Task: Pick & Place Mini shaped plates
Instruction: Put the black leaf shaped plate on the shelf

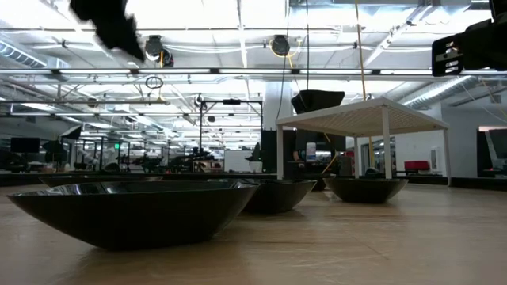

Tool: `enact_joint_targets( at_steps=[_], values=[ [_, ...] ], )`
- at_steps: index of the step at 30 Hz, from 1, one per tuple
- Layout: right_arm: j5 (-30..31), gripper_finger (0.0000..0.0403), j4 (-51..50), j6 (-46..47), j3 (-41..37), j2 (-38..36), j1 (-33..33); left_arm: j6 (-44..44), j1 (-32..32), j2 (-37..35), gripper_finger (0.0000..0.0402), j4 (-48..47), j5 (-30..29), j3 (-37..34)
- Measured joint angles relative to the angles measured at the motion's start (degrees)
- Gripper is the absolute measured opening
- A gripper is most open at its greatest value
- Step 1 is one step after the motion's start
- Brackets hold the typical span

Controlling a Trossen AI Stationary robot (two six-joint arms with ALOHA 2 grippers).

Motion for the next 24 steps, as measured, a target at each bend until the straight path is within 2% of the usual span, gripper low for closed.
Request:
enact_joint_targets(
  at_steps=[6,11,16,24],
  values=[
    [0.00,0.0000,0.00,0.00,0.00,0.00,0.02,-9.83,2.05,0.11,0.0124,3.95,0.40,-10.80],
    [0.00,0.0000,0.00,0.00,0.00,0.00,0.02,-10.71,4.07,0.14,0.0124,11.49,5.36,-18.16],
    [0.00,0.0000,0.00,0.00,0.00,0.00,0.01,-10.06,3.47,0.12,0.0124,22.63,6.35,-24.73],
    [0.00,0.0000,0.00,0.00,0.00,0.00,0.00,-14.93,1.95,0.50,0.0124,29.56,8.90,-31.18]
  ],
)
